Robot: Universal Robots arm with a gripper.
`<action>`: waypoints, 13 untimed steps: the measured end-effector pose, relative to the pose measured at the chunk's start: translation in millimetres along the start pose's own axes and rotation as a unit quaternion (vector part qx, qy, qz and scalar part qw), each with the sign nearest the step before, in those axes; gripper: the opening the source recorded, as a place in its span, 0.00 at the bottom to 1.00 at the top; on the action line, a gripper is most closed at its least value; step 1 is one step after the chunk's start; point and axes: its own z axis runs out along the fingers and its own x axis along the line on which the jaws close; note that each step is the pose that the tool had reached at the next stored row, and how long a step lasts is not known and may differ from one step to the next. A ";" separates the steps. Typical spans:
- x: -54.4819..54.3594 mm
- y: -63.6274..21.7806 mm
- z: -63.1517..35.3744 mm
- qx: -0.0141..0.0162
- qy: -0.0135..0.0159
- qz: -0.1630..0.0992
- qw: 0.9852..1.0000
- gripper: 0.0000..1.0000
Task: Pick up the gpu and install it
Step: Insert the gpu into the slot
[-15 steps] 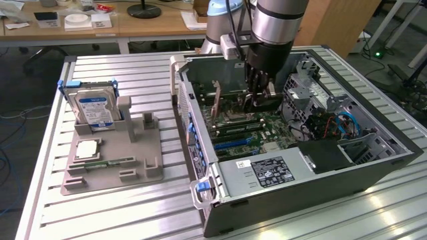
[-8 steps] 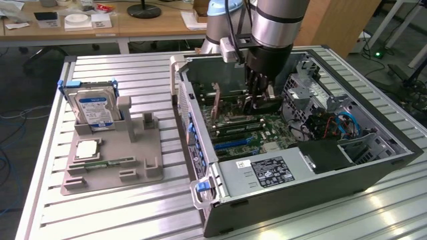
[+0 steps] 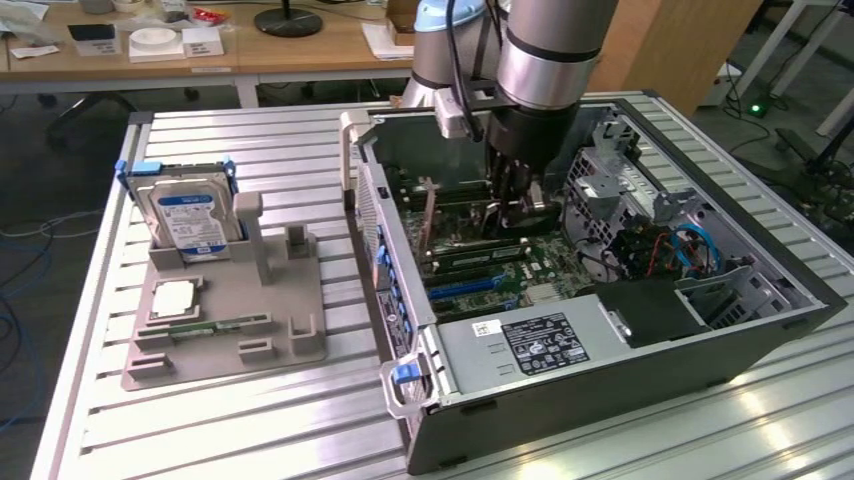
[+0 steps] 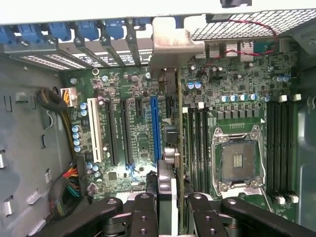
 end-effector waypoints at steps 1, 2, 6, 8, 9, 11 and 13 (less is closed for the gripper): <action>0.2 0.6 0.8 0.000 0.000 0.000 1.000 0.28; 0.4 1.8 1.8 0.000 0.000 0.000 1.000 0.28; 1.7 6.0 6.8 0.000 0.000 0.000 1.000 0.28; 2.3 6.2 10.3 0.000 0.000 0.000 1.000 0.28; 2.6 6.3 12.1 0.000 0.000 0.000 1.000 0.28; 4.0 6.3 15.3 0.000 0.000 -0.001 1.000 0.28; 4.6 7.3 17.4 -0.001 0.000 -0.008 1.000 0.28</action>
